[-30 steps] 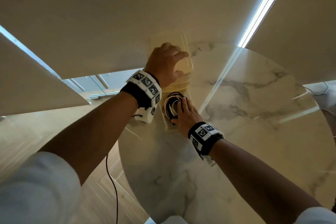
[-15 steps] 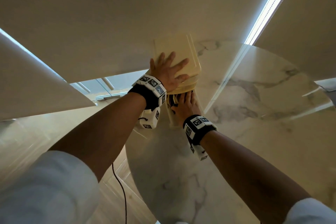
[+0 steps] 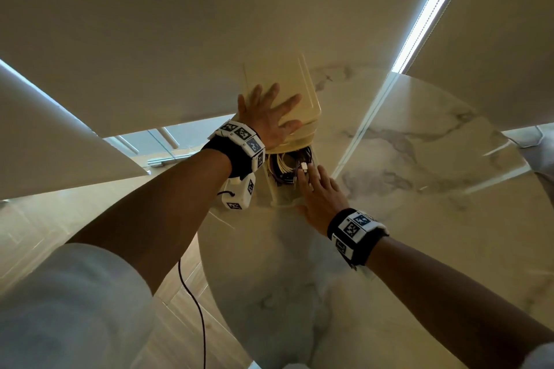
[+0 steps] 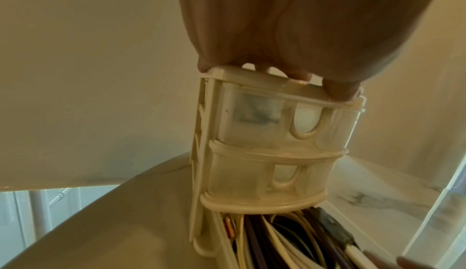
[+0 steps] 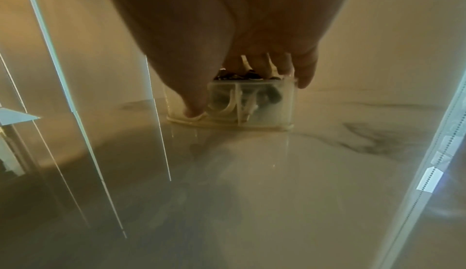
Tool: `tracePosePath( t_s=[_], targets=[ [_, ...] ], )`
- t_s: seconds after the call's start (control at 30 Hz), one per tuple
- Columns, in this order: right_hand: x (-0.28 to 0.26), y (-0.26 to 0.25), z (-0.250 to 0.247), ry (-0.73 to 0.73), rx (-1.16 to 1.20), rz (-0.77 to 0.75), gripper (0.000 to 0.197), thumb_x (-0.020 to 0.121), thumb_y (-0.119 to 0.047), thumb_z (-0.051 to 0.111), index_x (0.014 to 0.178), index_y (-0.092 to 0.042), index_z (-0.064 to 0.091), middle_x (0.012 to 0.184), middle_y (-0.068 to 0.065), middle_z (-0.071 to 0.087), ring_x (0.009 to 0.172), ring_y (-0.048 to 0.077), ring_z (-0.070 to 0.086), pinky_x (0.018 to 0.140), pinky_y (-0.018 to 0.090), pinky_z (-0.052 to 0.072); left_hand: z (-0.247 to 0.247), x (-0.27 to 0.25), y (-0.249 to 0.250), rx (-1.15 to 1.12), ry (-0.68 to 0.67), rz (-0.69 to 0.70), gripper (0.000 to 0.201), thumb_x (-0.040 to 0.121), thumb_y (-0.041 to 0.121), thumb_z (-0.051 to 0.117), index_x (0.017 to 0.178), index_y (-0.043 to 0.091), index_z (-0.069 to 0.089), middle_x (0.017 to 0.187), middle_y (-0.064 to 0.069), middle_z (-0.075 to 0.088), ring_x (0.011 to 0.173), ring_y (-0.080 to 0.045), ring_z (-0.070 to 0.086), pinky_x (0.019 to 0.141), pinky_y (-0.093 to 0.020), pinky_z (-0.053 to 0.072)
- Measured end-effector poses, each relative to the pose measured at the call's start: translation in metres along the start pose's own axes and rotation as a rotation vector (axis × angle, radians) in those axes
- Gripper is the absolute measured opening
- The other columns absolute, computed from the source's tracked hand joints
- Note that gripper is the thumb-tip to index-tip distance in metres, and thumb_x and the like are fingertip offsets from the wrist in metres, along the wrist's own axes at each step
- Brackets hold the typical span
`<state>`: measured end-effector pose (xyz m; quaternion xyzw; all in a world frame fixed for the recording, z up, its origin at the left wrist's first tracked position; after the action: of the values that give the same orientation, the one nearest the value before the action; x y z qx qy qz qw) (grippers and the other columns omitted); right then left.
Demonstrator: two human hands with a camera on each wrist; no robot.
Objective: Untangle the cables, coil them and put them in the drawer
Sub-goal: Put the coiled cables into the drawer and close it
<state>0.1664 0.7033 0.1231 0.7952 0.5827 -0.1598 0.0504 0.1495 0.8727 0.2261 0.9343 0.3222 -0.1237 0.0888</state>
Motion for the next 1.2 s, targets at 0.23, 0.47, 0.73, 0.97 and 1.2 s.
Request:
tracePosePath(
  t_s=[0.23,0.47,0.73,0.97,1.2],
  targets=[
    [0.03,-0.006,-0.019,0.02,0.006,0.023,0.065,0.101,-0.035,0.031,0.152,-0.012,0.0,0.159,0.017,0.0,0.146,0.037,0.004,0.115,0.046,0.02,0.0,0.001,-0.001,0.001,0.005,0.003,0.06,0.09,0.07,0.019,0.144,0.054,-0.004,0.16,0.006,-0.013,0.146,-0.029,-0.013,0.114,-0.057,-0.008],
    [0.03,-0.012,-0.02,0.141,0.127,-0.005,0.075,0.095,-0.033,0.05,0.153,-0.019,0.003,0.158,0.018,0.01,0.144,0.037,0.015,0.114,0.046,0.024,-0.001,0.0,0.0,-0.005,0.018,0.011,0.061,0.09,0.069,0.019,0.145,0.053,-0.003,0.16,0.004,-0.013,0.146,-0.03,-0.014,0.114,-0.057,-0.008],
    [0.052,-0.02,-0.021,0.195,0.098,-0.022,0.063,0.082,-0.017,0.064,0.141,-0.017,0.042,0.145,0.014,0.039,0.135,0.039,0.034,0.105,0.048,0.035,-0.001,0.001,-0.001,-0.007,0.026,0.004,0.06,0.09,0.069,0.02,0.144,0.054,-0.001,0.161,0.005,-0.011,0.146,-0.03,-0.012,0.114,-0.057,-0.007],
    [0.04,0.012,-0.034,0.389,0.269,0.186,0.048,0.074,-0.022,0.073,0.119,-0.014,0.058,0.118,0.014,0.055,0.112,0.037,0.051,0.088,0.048,0.046,0.0,0.001,0.0,-0.022,0.026,0.006,0.06,0.09,0.069,0.02,0.145,0.053,-0.001,0.161,0.005,-0.012,0.146,-0.03,-0.014,0.114,-0.057,-0.009],
    [0.057,0.048,-0.04,0.215,0.614,0.387,0.046,0.081,-0.032,0.07,0.11,-0.009,0.043,0.111,0.014,0.056,0.097,0.036,0.058,0.078,0.043,0.049,0.001,0.001,-0.001,-0.03,0.0,0.005,0.06,0.09,0.069,0.019,0.144,0.054,-0.003,0.16,0.005,-0.014,0.146,-0.029,-0.016,0.114,-0.056,-0.011]
  ],
)
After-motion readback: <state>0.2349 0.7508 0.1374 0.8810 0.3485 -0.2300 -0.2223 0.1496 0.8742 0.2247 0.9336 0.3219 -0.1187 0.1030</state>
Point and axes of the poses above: each hand's wrist, its own x-axis towards the middle knuckle, its own z-axis out of the palm, y = z × x, the point moved 7 cm from there along x, towards the middle knuckle
